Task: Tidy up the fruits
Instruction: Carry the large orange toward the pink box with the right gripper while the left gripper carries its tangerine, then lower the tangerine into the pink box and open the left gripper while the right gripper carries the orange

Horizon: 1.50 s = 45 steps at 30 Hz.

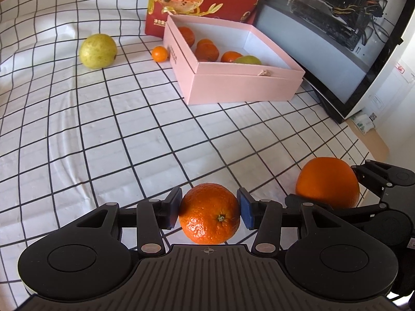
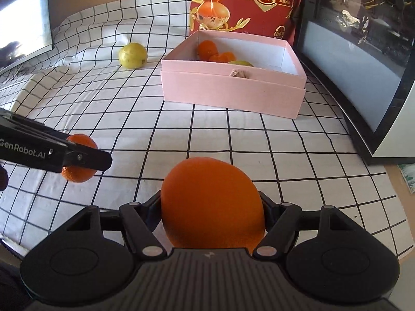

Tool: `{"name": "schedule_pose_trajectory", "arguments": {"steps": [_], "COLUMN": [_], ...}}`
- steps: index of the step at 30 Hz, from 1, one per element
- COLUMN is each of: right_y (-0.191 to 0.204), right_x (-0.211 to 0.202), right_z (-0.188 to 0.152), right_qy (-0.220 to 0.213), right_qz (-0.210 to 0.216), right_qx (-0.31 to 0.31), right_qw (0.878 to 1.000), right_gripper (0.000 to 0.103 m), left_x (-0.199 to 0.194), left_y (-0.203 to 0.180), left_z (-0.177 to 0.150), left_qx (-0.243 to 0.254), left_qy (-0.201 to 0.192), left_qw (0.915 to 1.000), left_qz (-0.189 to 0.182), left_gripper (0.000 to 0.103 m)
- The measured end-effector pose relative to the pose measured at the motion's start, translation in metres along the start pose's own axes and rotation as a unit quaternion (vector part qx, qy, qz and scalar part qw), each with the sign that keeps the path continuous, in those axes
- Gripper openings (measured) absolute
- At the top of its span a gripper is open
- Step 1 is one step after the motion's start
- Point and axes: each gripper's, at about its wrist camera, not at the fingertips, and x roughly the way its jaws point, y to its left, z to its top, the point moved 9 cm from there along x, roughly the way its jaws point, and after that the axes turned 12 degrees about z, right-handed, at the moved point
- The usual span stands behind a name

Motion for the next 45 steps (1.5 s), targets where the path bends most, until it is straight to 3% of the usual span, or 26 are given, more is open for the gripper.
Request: {"name": "schedule_pose_trajectory", "arguments": {"steps": [5,12,17,23,29,32,34,38,42,45], "right_y": [0.002,-0.015,-0.027,-0.035,-0.046,-0.052,-0.056,-0.066,-0.084,-0.095], "right_x": [0.0,0.003,0.002,-0.016,-0.033,-0.038,-0.043,-0.049,-0.045,-0.034], "right_z": [0.001,0.009,0.018,0.049,0.074,0.08,0.081,0.081,0.09,0.122], "right_qy": [0.007,0.005,-0.006,-0.043,-0.073,-0.077,-0.08,-0.08,-0.068,-0.067], "right_qz": [-0.002,0.021,0.021,0.014,-0.001,-0.015,-0.024,-0.044,-0.044,-0.019], "right_qx": [-0.012,0.056,0.08,0.083,0.092,0.099,0.1,0.102,0.112,0.126], "right_qw": [1.0,0.998,0.997,0.996,0.993,0.992,0.991,0.991,0.99,0.99], "right_gripper": [0.072,0.071,0.071,0.071,0.071,0.071,0.071,0.071,0.071,0.071], "left_x": [0.002,0.006,0.005,0.003,0.032,0.063,0.066,0.051,0.035,0.029], "left_y": [0.0,-0.002,0.0,-0.011,-0.058,-0.085,-0.09,-0.067,-0.016,0.022], "left_z": [0.0,0.0,0.016,0.098,0.196,0.223,0.232,0.225,0.177,0.13], "left_qx": [0.0,0.0,-0.01,0.006,0.009,0.005,-0.004,-0.056,-0.075,-0.101], "left_qy": [0.002,0.007,-0.011,-0.06,-0.075,-0.046,-0.068,-0.105,-0.115,-0.082], "left_qw": [1.0,1.0,0.9997,0.9968,0.9905,0.9882,0.9853,0.9768,0.9821,0.9866], "left_qz": [0.003,-0.003,-0.021,-0.053,-0.115,-0.146,-0.157,-0.179,-0.129,-0.098], "left_gripper": [0.052,0.052,0.052,0.052,0.052,0.051,0.051,0.051,0.051,0.051]}}
